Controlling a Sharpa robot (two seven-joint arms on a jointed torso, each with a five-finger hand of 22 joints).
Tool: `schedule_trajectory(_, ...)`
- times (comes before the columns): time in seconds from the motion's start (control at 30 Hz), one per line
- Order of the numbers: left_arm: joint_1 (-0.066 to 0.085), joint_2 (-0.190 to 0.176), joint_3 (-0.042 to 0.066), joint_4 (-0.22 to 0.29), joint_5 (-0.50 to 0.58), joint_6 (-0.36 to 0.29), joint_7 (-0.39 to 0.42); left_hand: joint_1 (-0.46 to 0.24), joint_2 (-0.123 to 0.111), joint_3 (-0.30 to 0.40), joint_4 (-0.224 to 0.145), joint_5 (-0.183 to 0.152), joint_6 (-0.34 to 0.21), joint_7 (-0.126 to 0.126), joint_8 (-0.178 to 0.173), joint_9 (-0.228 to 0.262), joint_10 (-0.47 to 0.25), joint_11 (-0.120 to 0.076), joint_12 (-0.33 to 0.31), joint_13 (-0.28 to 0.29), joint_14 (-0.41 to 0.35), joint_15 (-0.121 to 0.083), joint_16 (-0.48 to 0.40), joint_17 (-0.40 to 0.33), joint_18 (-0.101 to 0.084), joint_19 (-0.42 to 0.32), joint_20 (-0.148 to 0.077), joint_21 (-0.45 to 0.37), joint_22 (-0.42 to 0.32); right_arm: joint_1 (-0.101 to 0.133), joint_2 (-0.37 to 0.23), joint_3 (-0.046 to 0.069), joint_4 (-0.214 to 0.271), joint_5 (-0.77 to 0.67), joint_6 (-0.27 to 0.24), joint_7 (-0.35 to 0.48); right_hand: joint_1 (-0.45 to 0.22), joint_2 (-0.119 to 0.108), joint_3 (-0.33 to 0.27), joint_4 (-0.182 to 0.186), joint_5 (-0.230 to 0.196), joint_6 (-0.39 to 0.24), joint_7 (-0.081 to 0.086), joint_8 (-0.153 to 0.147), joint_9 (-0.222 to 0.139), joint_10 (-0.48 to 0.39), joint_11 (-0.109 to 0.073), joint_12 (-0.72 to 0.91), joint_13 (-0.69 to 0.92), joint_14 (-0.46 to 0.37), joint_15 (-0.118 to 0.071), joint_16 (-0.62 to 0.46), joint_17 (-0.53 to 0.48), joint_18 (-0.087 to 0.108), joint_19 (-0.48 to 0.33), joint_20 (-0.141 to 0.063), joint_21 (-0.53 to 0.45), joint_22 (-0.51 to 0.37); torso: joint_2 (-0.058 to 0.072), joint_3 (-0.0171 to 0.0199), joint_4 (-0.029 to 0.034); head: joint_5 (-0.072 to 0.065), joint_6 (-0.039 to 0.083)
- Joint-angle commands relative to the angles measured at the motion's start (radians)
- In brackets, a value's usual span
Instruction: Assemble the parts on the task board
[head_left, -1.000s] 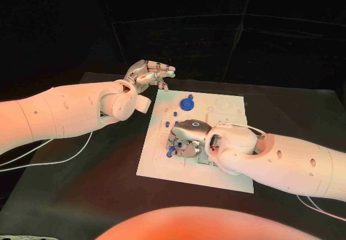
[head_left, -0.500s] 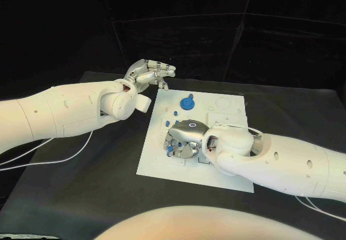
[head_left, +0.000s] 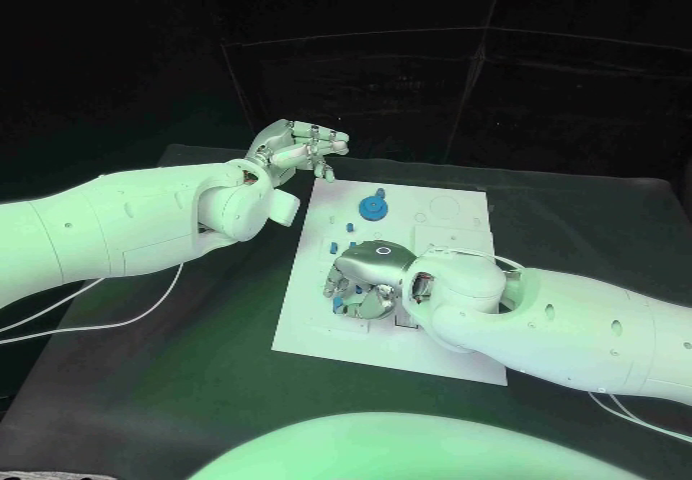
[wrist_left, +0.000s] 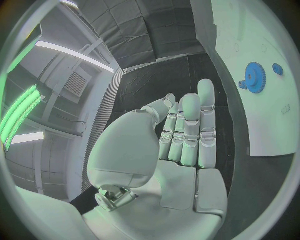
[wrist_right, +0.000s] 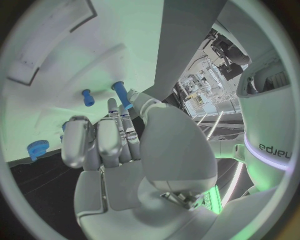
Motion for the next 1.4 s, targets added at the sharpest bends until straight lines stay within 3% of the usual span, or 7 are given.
schedule_trajectory(0.03,0.002,0.000,0.001,0.002,0.003,0.010,0.002,-0.008,0.002,-0.003,0.001,0.005,-0.008,0.002,0.004,0.000,-0.009,0.000,0.002,-0.001,-0.007,-0.002,0.004,-0.001,0.013,-0.002,-0.002,-0.006,-0.001,0.001,0.001,0.000,0.006,0.014,-0.014,0.011,-0.015,-0.002,-0.013,0.001,-0.004,-0.014,0.000,-0.003,0.000,-0.007,-0.003,0.005,0.001,0.008,0.006,0.000,0.001,-0.012,-0.001,0.008,-0.005,0.000,0.001,0.0000,-0.0004,-0.002,-0.001)
schedule_trajectory(0.4,0.002,-0.003,0.001,0.002,0.003,0.010,0.001,-0.007,0.003,-0.002,0.001,0.005,-0.009,0.002,0.004,0.000,-0.010,0.000,0.003,-0.001,-0.008,-0.002,0.004,-0.002,0.013,-0.002,-0.002,-0.007,-0.002,0.001,-0.018,0.000,0.021,0.016,-0.047,0.012,-0.025,-0.007,-0.044,-0.004,-0.006,-0.037,-0.009,-0.002,0.001,-0.033,-0.005,0.001,0.000,0.001,0.004,-0.013,-0.025,-0.004,-0.022,0.006,-0.026,-0.035,-0.001,-0.0001,0.0015,-0.002,-0.002)
schedule_trajectory(0.53,0.002,-0.005,0.001,0.002,0.003,0.009,0.001,-0.007,0.003,-0.002,0.001,0.005,-0.009,0.002,0.004,0.000,-0.010,0.000,0.003,-0.001,-0.008,-0.002,0.004,-0.002,0.013,-0.002,-0.002,-0.007,-0.002,0.001,-0.051,0.000,0.035,0.057,-0.175,0.048,-0.016,0.002,-0.204,-0.003,0.030,-0.126,0.010,0.000,0.003,-0.209,0.017,0.020,0.003,-0.133,0.026,-0.258,-0.395,0.057,-0.227,0.025,-0.252,-0.344,-0.002,0.0005,-0.0012,-0.002,0.001)
schedule_trajectory(0.7,0.002,-0.007,0.001,0.001,0.003,0.010,0.000,-0.005,0.003,-0.002,-0.001,0.005,-0.010,0.002,0.004,0.000,-0.011,0.000,0.004,-0.001,-0.008,-0.002,0.005,-0.003,0.013,-0.001,-0.002,-0.007,-0.002,0.002,-0.123,0.000,0.076,0.189,-0.332,0.117,0.024,0.027,-0.281,0.020,0.057,-0.110,0.019,0.008,0.007,-0.222,0.025,0.059,0.009,-0.156,0.031,-0.312,-0.477,0.071,-0.264,0.033,-0.322,-0.427,-0.003,0.0024,-0.0031,-0.017,0.010)
schedule_trajectory(0.9,0.002,-0.008,0.001,0.001,0.003,0.010,0.000,-0.005,0.003,-0.002,-0.001,0.005,-0.010,0.003,0.004,0.000,-0.012,0.000,0.005,-0.001,-0.008,-0.002,0.005,-0.003,0.013,-0.001,-0.002,-0.007,-0.002,0.024,-0.253,0.001,0.143,0.508,-0.413,0.217,0.053,0.076,-0.256,0.018,0.068,-0.006,-0.003,0.043,0.018,-0.058,-0.009,0.157,0.025,-0.102,0.004,-0.242,-0.380,0.059,-0.197,0.010,-0.272,-0.361,-0.008,-0.0024,-0.0042,-0.074,0.028)
schedule_trajectory(1.17,0.001,-0.007,0.000,0.000,0.003,0.009,0.001,-0.005,0.002,-0.003,-0.001,0.005,-0.010,0.003,0.005,0.000,-0.012,0.000,0.005,-0.001,-0.009,-0.002,0.005,-0.004,0.013,-0.001,-0.002,-0.008,-0.003,0.051,-0.436,0.001,0.211,0.683,-0.324,0.168,0.038,0.060,-0.265,0.018,0.124,0.042,-0.047,0.053,0.017,0.177,-0.071,0.325,0.110,0.016,-0.047,-0.020,-0.022,0.003,-0.020,-0.036,-0.077,-0.088,-0.015,0.0004,-0.0248,-0.119,0.045)
schedule_trajectory(1.4,0.000,-0.005,0.000,0.005,0.003,0.015,0.001,-0.007,0.003,-0.004,0.000,0.005,-0.007,0.001,0.007,0.000,-0.011,0.000,0.009,-0.001,-0.009,-0.001,0.006,-0.005,0.013,-0.001,-0.002,-0.009,-0.003,0.051,-0.547,-0.001,0.242,0.629,-0.232,-0.031,-0.087,0.067,-0.388,0.094,0.161,0.089,-0.082,0.109,0.034,0.235,-0.097,0.984,0.835,0.055,-0.069,0.139,0.246,-0.037,0.077,-0.065,0.056,0.106,-0.024,0.0004,-0.0385,-0.148,0.047)
